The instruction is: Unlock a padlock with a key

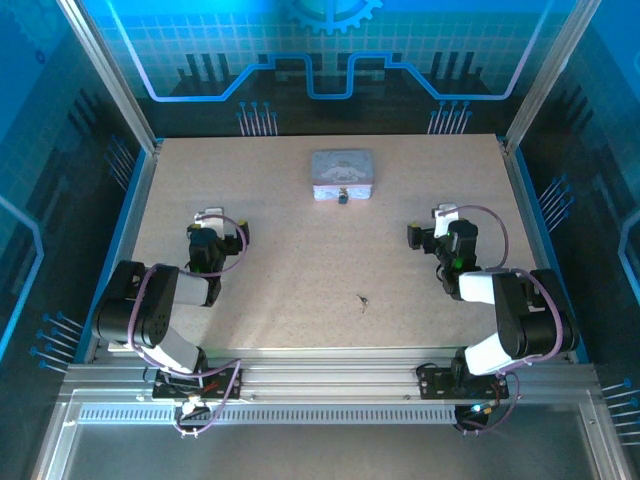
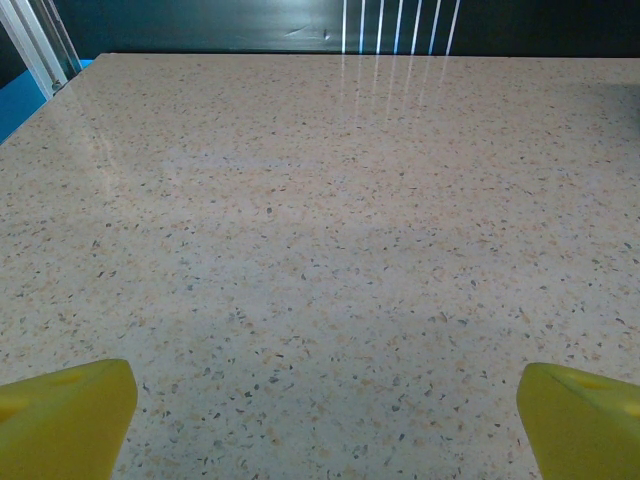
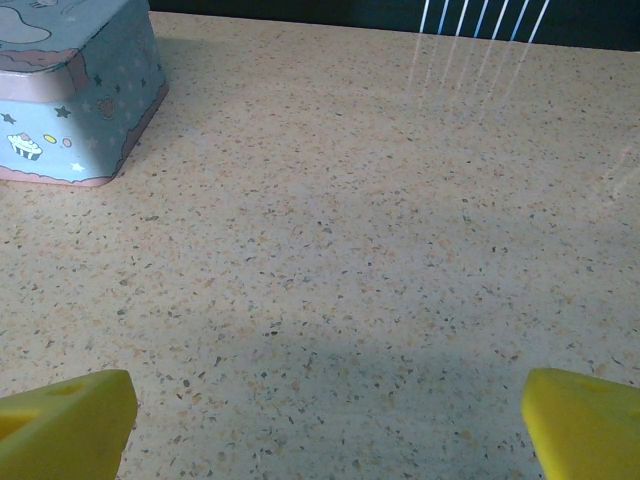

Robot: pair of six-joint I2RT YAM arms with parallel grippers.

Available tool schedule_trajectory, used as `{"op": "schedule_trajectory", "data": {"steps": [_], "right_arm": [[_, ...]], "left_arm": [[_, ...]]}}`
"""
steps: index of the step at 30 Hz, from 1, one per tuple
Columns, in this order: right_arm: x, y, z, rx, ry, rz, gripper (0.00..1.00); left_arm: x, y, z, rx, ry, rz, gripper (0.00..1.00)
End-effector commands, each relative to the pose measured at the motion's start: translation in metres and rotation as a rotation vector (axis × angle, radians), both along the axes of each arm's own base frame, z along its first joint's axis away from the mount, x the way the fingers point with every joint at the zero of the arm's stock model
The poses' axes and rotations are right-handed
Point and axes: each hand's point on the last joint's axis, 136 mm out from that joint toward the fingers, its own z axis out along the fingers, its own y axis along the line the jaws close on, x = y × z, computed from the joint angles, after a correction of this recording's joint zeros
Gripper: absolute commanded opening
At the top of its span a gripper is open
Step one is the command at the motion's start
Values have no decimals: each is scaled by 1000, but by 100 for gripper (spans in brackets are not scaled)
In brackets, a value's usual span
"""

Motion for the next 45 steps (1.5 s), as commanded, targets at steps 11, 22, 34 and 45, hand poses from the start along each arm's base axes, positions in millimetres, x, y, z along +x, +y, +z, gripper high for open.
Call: {"op": "schedule_trajectory", "data": {"steps": [11, 22, 34, 45], "right_arm": [[3, 2, 44, 15, 67, -4, 100], [-101, 81, 77, 243, 555, 105, 70], [-234, 165, 18, -57, 849, 417, 54], [-202, 197, -1, -300, 902, 455, 33]], "left_arm": [[-13, -1, 40, -66, -51, -7, 99], [-57, -42, 63, -386, 275, -79, 86], [-147, -169, 30, -611, 574, -372, 63], [-172, -194, 13, -609, 627, -421, 61]]}}
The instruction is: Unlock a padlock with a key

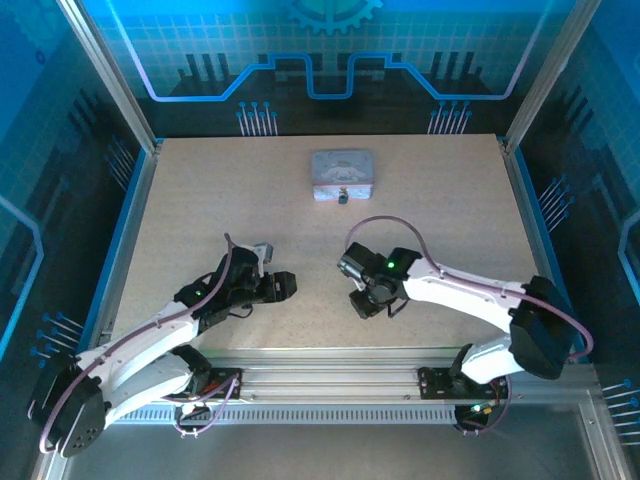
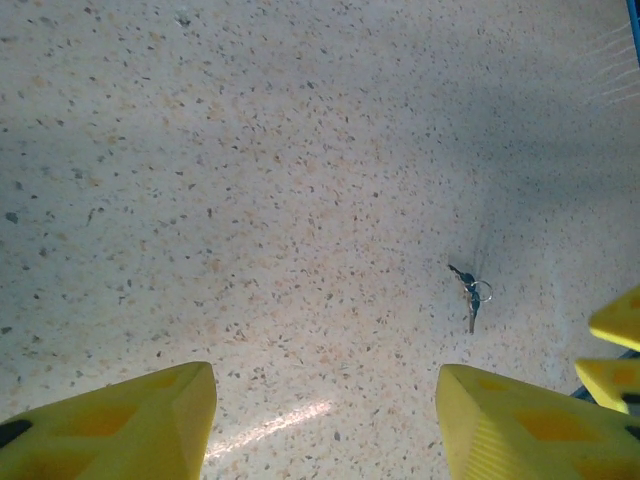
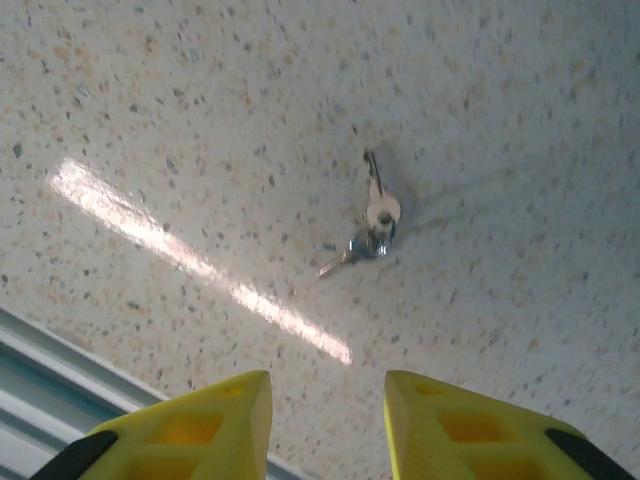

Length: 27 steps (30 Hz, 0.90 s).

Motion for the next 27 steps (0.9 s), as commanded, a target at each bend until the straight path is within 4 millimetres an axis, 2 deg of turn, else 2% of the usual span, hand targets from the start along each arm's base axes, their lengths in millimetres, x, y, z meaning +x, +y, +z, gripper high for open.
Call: {"op": "schedule_trajectory", "data": {"steps": [1, 13, 18, 27], "right_arm": [[12, 5, 3, -30, -3, 45, 31], [28, 18, -31, -36, 147, 85, 30], [35, 15, -42, -69, 164, 90, 26], [37, 10, -56, -128, 195, 94, 27]], "left_arm": [[-6, 1, -8, -3, 34, 15, 61], [-12, -2, -24, -1, 63, 5, 61], [-11, -4, -28, 6, 68, -5, 62], [-8, -8, -34, 27, 80, -25, 62]]}}
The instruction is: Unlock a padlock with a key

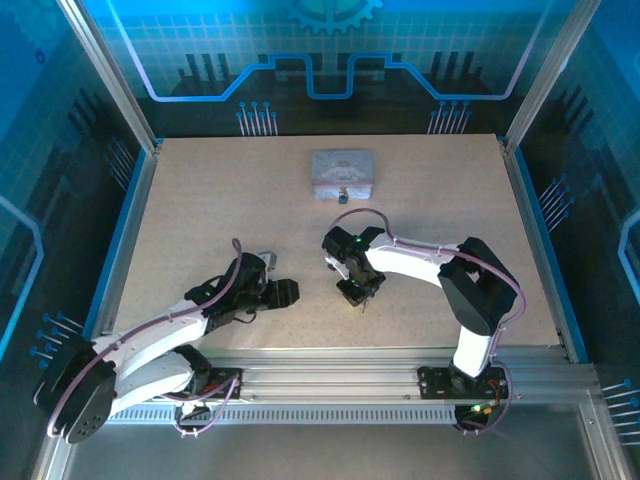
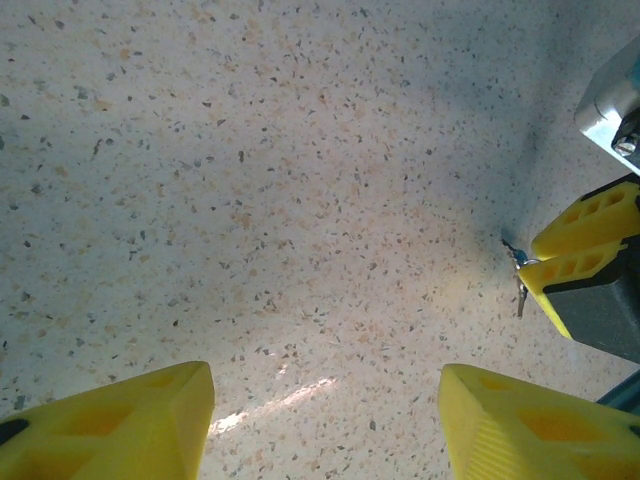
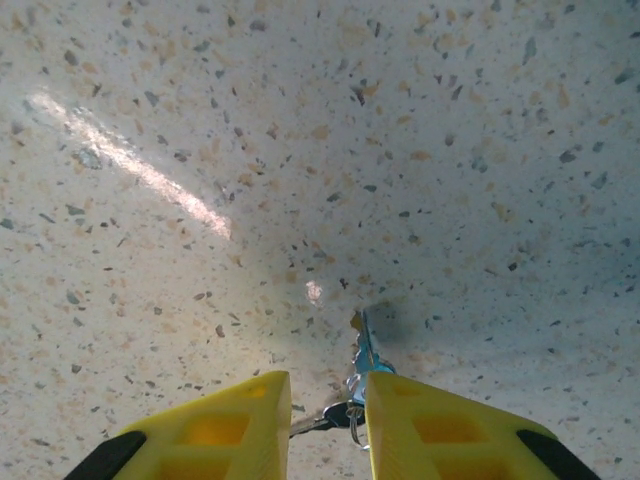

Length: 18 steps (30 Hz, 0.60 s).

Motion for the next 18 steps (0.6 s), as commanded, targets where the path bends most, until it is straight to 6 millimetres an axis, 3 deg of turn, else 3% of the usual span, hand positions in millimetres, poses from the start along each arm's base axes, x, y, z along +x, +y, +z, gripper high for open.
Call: {"op": "schedule_trajectory", "data": {"steps": [1, 18], "right_arm": [[0, -3, -2, -27, 25, 7, 28], [-7, -18, -10, -88, 39, 6, 33]], "left_arm": [[0, -7, 1, -2, -4, -33, 62], [3, -11, -4, 3, 6, -47, 63]]}}
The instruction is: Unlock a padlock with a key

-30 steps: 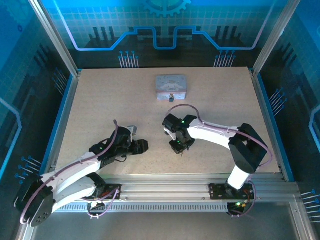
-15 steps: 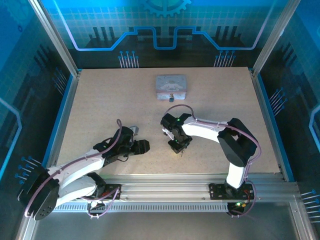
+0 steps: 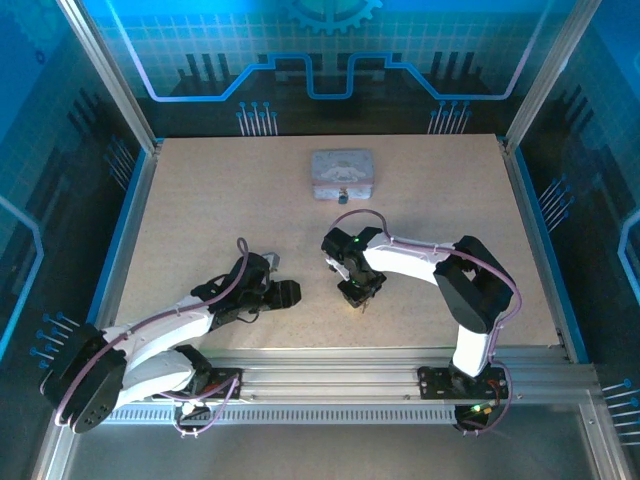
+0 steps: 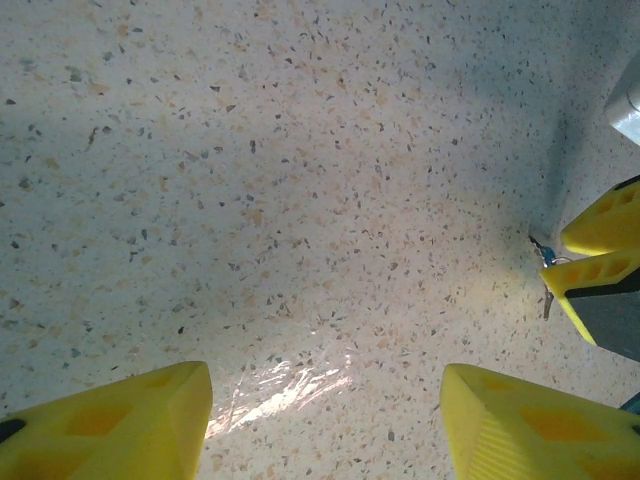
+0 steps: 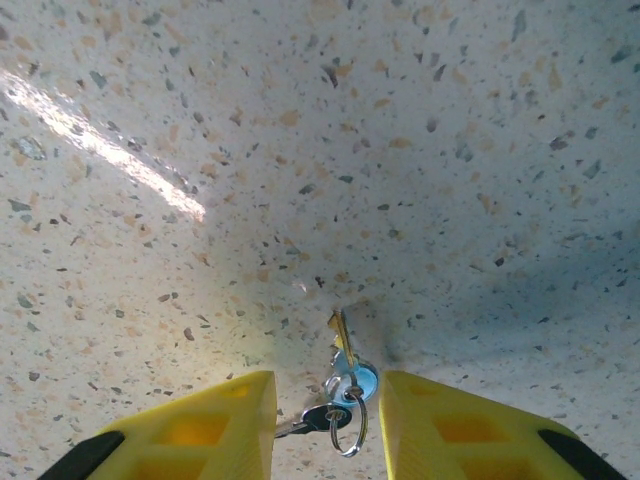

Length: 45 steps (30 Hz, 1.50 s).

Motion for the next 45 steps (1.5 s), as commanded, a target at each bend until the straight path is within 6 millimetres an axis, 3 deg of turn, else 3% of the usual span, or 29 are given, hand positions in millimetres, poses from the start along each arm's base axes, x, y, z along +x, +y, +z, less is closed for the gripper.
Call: {"op": "schedule_trajectory", "data": {"steps": [1, 13, 22, 34, 45], "right_arm": [[-7, -12, -6, -48, 39, 4, 33], [-17, -19, -16, -94, 65, 12, 32], [-13, -17, -21, -99, 62, 16, 28], [-15, -18, -23, -92, 67, 24, 13], [-3, -9, -13, -45, 11, 123, 0]], "left_arm": [[1, -9, 7, -14, -18, -40, 63], [-1, -7, 7, -14, -14, -37, 63], [-2, -6, 8, -10, -15, -38, 63], [-3, -4, 10, -7, -22, -34, 63], [-1, -4, 11, -6, -30, -35, 64]]}}
